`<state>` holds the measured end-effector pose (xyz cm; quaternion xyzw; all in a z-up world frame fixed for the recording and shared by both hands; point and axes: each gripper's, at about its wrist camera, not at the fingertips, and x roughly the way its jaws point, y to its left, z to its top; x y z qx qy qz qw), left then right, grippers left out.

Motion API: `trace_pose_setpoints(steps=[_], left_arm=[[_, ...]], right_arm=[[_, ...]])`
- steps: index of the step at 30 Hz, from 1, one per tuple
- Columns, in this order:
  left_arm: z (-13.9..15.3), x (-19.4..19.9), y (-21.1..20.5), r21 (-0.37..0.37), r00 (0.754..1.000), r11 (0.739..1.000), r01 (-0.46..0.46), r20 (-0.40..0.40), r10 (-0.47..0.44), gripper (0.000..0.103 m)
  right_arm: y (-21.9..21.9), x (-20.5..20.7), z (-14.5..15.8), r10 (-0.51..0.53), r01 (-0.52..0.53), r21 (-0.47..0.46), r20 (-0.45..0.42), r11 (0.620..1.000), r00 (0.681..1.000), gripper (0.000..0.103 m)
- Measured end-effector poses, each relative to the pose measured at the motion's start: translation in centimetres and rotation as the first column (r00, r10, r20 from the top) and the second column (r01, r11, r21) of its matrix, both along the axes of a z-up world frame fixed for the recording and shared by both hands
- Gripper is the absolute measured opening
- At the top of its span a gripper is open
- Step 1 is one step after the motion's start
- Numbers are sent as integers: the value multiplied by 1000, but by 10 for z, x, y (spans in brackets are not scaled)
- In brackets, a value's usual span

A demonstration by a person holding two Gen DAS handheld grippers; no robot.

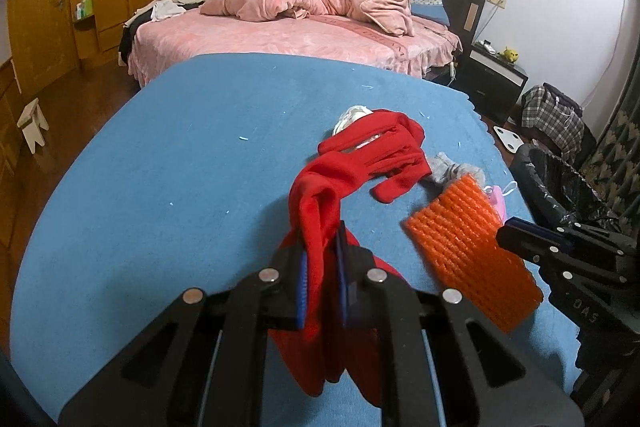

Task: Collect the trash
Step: 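Carry the red cloth and orange mesh in both tools over the bin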

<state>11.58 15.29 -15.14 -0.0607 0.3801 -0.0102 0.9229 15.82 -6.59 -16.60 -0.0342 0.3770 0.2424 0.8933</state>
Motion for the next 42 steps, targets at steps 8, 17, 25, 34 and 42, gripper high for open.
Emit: trace_pose_setpoints(steps=[8, 17, 25, 34, 42], left_arm=[[16, -8, -4, 4, 999, 1000, 6, 33, -6, 11], [46, -14, -21, 7, 996, 1000, 23, 90, -23, 11], [68, -13, -45, -5, 990, 998, 58, 129, -57, 11], [85, -4, -88, -19, 975, 989, 144, 172, -139, 11], [93, 9, -129, -29, 957, 974, 225, 194, -216, 11]], right_arm=[[0, -7, 22, 15, -16, 34, 43, 999, 999, 8], [-14, -11, 56, -24, 15, 73, 115, 997, 993, 8], [-42, -14, 82, -93, 78, 93, 170, 993, 981, 8], [-83, -15, 98, -182, 164, 101, 205, 981, 962, 8], [-123, -16, 109, -262, 243, 105, 236, 964, 936, 8]])
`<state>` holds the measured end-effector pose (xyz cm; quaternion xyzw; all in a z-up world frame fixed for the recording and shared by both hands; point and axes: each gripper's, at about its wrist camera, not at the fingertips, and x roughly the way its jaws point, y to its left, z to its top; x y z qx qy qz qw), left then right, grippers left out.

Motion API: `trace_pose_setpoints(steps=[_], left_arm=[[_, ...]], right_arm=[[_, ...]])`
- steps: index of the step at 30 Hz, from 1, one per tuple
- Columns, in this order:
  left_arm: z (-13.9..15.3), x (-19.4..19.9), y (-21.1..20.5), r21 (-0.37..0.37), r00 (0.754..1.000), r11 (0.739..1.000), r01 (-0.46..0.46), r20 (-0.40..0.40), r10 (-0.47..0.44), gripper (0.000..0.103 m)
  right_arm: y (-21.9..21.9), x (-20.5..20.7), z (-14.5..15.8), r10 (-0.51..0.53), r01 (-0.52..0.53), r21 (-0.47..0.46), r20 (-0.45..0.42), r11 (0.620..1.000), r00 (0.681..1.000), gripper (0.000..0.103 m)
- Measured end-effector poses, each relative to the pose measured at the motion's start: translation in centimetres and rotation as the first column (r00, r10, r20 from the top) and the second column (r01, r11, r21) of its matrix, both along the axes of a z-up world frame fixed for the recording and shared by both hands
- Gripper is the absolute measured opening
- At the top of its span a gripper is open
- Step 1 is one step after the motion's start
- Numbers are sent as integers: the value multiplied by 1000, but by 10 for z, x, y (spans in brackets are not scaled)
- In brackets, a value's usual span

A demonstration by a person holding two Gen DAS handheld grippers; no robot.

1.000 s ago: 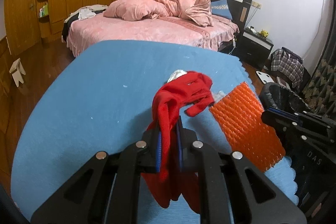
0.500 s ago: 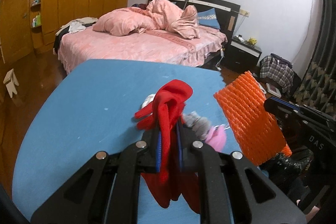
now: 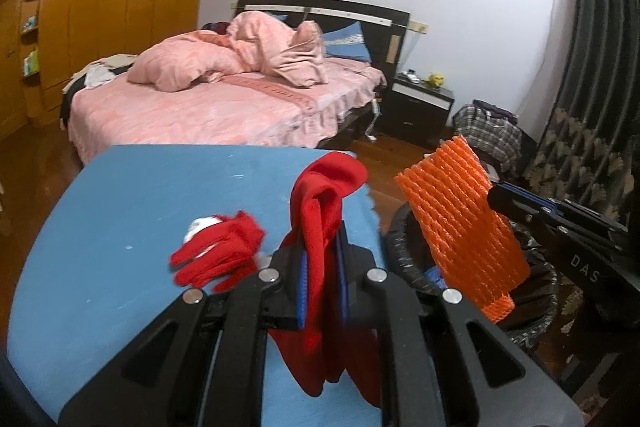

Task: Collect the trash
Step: 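Carry the red cloth and orange mesh in both tools over the bin, then open both tools to drop the red cloth and orange mesh into the bin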

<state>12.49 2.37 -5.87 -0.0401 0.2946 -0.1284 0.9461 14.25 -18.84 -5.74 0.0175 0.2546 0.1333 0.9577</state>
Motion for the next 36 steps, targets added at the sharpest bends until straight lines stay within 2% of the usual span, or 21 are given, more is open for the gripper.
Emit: trace_pose_setpoints(steps=[8, 18, 26, 33, 36], left_arm=[[6, 13, -45, -28, 996, 995, 91, 16, -91, 11], [8, 32, -120, -59, 972, 970, 236, 26, -235, 11], [-7, 46, -173, -57, 948, 947, 317, 2, -317, 11], [-20, 54, -199, -58, 932, 932, 359, -27, -360, 11], [-26, 56, -207, -60, 925, 925, 375, -39, -377, 15]], right_arm=[[-47, 1, 6, -99, 99, -15, 16, 995, 995, 8], [-109, 0, 2, -238, 238, -25, 5, 971, 971, 8], [-149, -7, -9, -316, 315, -31, -16, 948, 949, 8], [-173, -8, -20, -361, 360, -35, -37, 932, 932, 8], [-181, -7, -26, -374, 373, -38, -48, 927, 926, 8]])
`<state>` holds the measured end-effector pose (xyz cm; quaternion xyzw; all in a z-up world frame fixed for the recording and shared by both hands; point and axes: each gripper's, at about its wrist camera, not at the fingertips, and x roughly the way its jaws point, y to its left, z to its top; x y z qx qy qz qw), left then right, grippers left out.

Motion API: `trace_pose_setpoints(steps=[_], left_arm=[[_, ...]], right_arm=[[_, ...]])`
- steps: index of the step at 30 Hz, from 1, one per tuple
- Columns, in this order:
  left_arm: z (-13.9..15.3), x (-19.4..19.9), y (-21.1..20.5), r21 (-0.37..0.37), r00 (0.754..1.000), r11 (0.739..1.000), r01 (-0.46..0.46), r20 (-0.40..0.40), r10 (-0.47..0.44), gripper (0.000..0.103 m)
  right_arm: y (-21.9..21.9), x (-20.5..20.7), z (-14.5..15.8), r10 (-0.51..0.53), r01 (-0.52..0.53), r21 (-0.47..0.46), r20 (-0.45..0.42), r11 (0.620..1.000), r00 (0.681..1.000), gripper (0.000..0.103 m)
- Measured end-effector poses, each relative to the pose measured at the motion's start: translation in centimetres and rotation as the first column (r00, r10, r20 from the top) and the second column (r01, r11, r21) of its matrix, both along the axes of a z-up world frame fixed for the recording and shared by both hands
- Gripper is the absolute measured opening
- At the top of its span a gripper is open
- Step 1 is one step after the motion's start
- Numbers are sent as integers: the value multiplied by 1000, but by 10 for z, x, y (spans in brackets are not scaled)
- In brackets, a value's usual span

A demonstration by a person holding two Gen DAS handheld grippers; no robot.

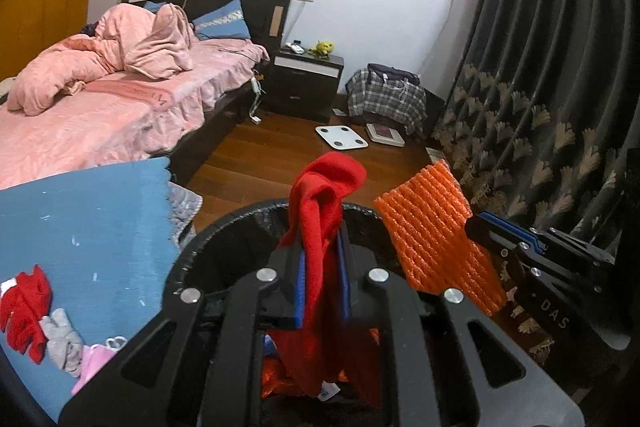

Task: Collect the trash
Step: 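Open both tools to drop the red cloth and orange mesh into the bin, then move both tools back over the gloves, sock and pink case on the mat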

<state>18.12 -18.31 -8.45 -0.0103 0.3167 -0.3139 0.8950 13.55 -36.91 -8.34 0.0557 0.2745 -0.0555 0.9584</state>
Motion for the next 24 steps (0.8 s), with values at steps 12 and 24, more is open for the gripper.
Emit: trace_pose_setpoints(steps=[12, 24], left_arm=[[0, 1, 25, 6, 998, 998, -55, 6, 55, 60], [7, -16, 118, 23, 967, 967, -255, 38, 254, 90]], right_arm=[[-5, -5, -11, -36, 36, 4, -4, 999, 999, 62], [35, -6, -2, 49, -50, 26, 41, 998, 998, 97]])
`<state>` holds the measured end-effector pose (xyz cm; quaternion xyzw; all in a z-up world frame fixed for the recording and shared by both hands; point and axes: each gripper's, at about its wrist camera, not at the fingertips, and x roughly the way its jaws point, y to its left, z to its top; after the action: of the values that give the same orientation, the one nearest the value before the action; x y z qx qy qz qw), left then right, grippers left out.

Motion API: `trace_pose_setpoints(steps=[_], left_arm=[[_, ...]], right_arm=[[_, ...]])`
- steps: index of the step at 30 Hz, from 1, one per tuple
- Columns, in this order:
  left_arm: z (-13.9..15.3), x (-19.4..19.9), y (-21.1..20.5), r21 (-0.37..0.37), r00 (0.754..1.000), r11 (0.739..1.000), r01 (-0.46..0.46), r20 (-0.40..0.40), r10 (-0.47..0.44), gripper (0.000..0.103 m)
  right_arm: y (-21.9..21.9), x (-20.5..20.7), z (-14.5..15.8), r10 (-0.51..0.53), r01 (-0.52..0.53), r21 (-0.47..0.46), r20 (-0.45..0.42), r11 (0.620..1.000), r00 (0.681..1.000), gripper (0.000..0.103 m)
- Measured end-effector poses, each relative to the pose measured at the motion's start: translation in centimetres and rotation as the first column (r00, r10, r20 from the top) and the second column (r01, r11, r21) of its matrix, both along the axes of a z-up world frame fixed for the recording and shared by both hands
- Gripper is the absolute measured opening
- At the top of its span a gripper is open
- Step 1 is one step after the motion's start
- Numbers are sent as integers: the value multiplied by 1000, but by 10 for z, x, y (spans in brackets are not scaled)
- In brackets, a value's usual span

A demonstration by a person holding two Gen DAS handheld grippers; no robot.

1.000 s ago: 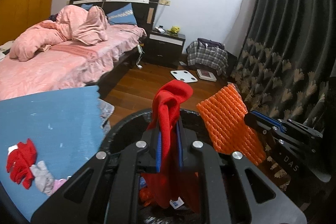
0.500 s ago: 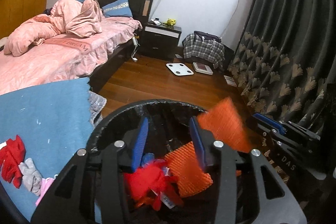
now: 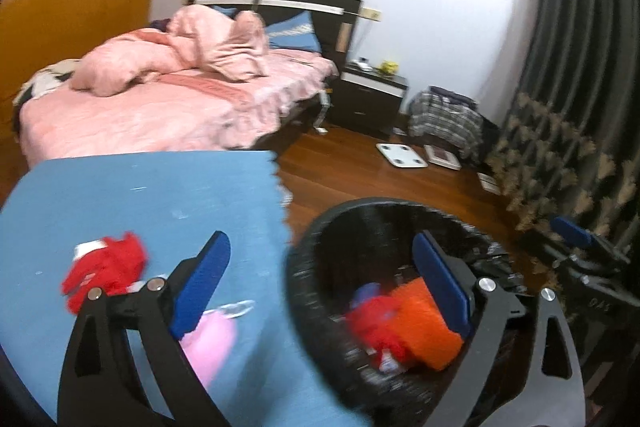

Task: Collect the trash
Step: 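Move both tools back over the gloves, sock and pink case on the mat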

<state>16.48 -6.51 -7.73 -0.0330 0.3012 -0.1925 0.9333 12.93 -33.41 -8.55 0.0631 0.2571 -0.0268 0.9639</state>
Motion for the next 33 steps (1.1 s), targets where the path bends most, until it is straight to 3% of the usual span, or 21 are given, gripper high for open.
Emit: trace_pose_setpoints(steps=[12, 26, 33], left_arm=[[-3, -23, 99, 63, 978, 976, -211, 9, 210, 90], [-18, -40, 166, 92, 941, 937, -338, 1, 340, 90], [-36, -43, 193, 96, 922, 919, -383, -24, 387, 90]], right_arm=[[83, 10, 2, 181, -182, 27, 9, 983, 983, 97], [174, 23, -11, 358, -358, 37, -22, 933, 933, 97], [213, 31, -36, 414, -413, 33, -77, 910, 907, 97]])
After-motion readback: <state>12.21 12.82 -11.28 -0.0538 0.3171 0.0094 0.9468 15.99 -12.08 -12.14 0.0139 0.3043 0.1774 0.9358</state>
